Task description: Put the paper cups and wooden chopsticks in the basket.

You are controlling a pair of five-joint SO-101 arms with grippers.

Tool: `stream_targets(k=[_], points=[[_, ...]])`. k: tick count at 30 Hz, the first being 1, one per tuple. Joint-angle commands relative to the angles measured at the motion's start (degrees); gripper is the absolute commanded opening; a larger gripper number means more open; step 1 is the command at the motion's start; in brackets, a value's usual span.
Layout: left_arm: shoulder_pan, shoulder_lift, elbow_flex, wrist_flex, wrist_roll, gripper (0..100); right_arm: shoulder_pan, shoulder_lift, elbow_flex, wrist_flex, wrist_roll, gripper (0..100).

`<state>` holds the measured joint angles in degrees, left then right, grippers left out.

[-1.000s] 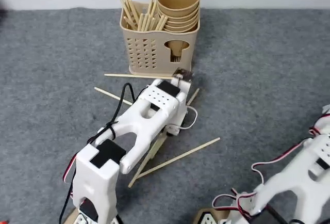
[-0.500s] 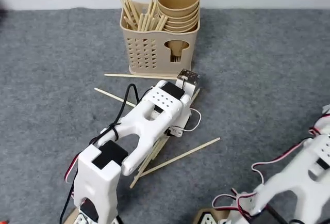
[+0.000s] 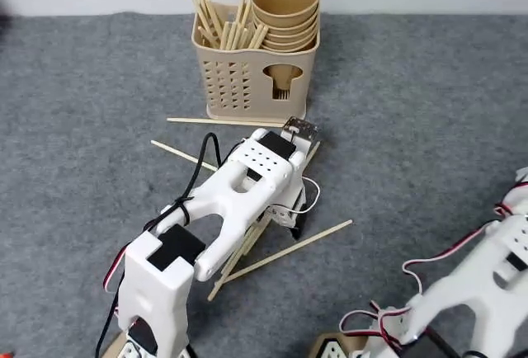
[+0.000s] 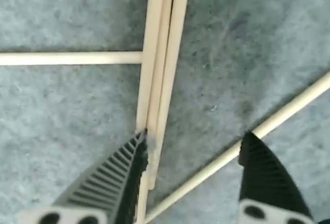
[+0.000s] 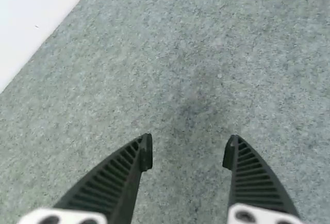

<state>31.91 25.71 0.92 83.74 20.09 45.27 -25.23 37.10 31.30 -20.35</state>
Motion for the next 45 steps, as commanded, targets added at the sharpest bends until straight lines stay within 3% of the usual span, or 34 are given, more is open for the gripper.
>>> stream_targets(k=[1, 22, 25, 30, 33, 37, 45], points=[[-0.09, -0.79, -0.48, 0.79, 0.35, 28, -0.66, -0.22, -0.44, -1.01, -0.53, 23.7], [-5.45, 0.0, 0.4, -2.55, 0.0, 28, -0.66, -0.22, -0.44, -0.92, -0.53, 23.7], [-5.71, 2.29, 0.48, -2.81, 0.0, 22, -0.66, -0.22, -0.44, -0.92, -0.53, 23.7], [-5.54, 4.92, 0.48, -2.9, 0.0, 1, -0.4, -0.22, -0.44, -0.92, -0.53, 23.7], [-5.27, 5.1, 0.13, -2.9, 0.0, 1, -0.48, -0.22, -0.44, -0.75, -0.53, 23.7], [-5.19, 5.1, -6.81, -2.55, 0.35, 1, -0.75, -0.22, -0.35, -0.84, -0.53, 23.7], [-3.25, 5.1, -32.04, -1.32, 0.0, 1, -0.75, -0.22, -0.35, -0.84, -0.53, 23.7]])
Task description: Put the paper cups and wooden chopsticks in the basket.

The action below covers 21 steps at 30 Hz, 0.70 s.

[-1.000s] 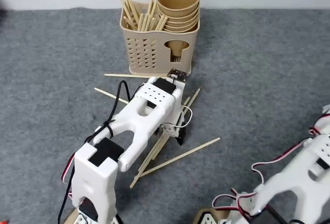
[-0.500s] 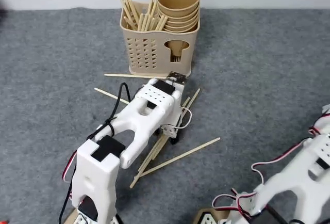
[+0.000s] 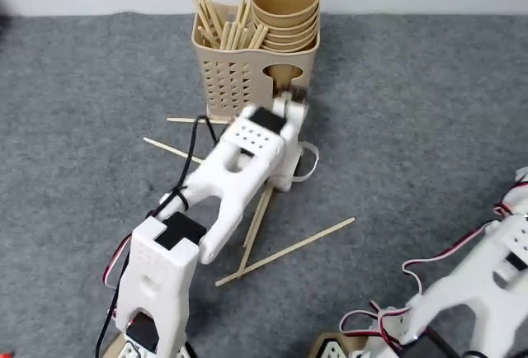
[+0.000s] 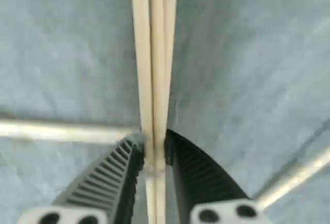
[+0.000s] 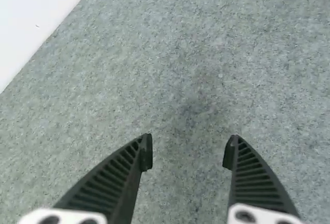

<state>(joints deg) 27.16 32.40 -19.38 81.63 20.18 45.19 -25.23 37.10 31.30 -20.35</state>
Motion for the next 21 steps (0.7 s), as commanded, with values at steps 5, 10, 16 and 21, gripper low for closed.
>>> stream_targets(k=[5, 10, 16, 21], points=[[8.53, -1.05, -25.98, 13.71, -7.91, 1, -0.75, -0.22, -0.35, -0.84, -0.53, 23.7], [15.74, -1.49, -29.23, 18.73, -8.97, 1, -1.54, -0.22, -0.35, -0.92, -0.53, 23.7], [15.47, -1.58, -32.4, 16.88, -8.97, 1, -0.84, -0.22, 0.18, -0.75, -0.53, 23.7], [9.41, -0.97, -43.82, 5.8, -8.97, 1, -0.57, -0.31, 2.11, -1.01, -0.53, 23.7]])
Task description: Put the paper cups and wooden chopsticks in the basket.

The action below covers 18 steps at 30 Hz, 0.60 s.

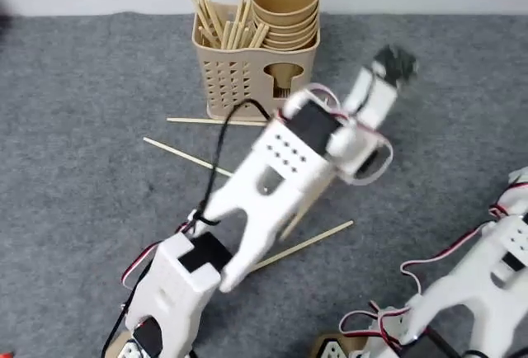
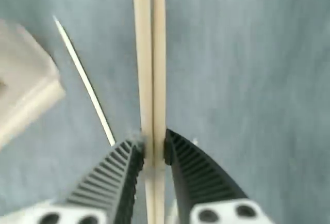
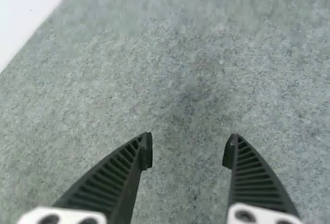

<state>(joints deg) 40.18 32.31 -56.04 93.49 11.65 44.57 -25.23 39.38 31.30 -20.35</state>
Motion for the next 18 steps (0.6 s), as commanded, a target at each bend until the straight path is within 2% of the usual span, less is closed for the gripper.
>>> stream_targets(k=[1, 13, 18], points=[[-5.01, -0.88, -9.1, -7.82, -0.53, 1, 0.04, -0.31, 0.0, -1.01, -0.53, 23.7], [-23.03, -0.97, -30.55, -18.11, -0.79, 1, -1.01, -0.22, 0.09, -1.01, -0.62, 23.7], [-29.89, -0.79, -32.22, -28.66, -0.44, 1, -2.51, -0.22, 0.09, -1.01, -0.62, 23.7]])
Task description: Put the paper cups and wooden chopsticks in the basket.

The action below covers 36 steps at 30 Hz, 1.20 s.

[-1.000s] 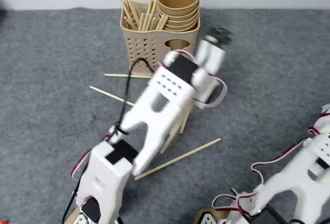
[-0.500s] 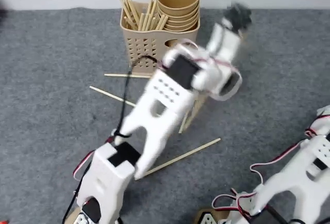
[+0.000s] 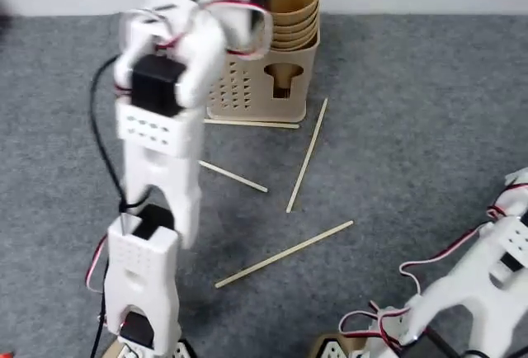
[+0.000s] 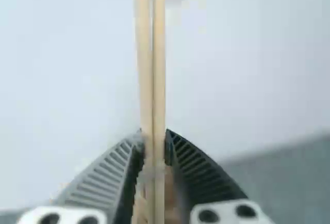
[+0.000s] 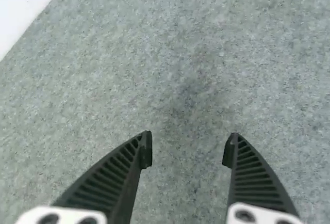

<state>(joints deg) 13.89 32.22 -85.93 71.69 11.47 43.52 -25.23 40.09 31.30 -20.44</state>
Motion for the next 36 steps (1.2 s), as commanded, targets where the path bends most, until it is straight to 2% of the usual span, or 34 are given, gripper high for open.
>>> stream_targets(k=[1, 6, 15, 19, 24, 27, 36], points=[[-4.66, -0.62, -1.89, -9.67, -0.26, 1, -1.89, -0.22, -0.62, -1.1, -0.53, 23.7], [-8.44, 2.11, 0.4, -18.9, -0.35, 1, -2.42, -0.22, -0.62, -3.47, -0.53, 23.7], [-8.53, 8.44, 0.4, -19.6, -0.26, 1, -2.33, -0.22, -0.62, -3.47, -0.53, 23.6], [-7.74, 9.93, 0.13, -14.33, 1.49, 1, -2.24, -0.22, -0.62, -3.65, -0.53, 23.6], [-7.82, 10.55, 0.04, -8.0, 11.69, 1, -2.33, -0.22, -0.62, -3.65, -0.44, 23.6], [-7.82, 10.9, 0.04, -5.36, 11.87, 1, -2.42, -0.13, -0.62, -3.74, -0.44, 23.6], [-7.74, 11.08, 0.22, -5.36, 11.87, 4, -3.82, -0.13, -0.62, -3.74, -0.44, 23.6]])
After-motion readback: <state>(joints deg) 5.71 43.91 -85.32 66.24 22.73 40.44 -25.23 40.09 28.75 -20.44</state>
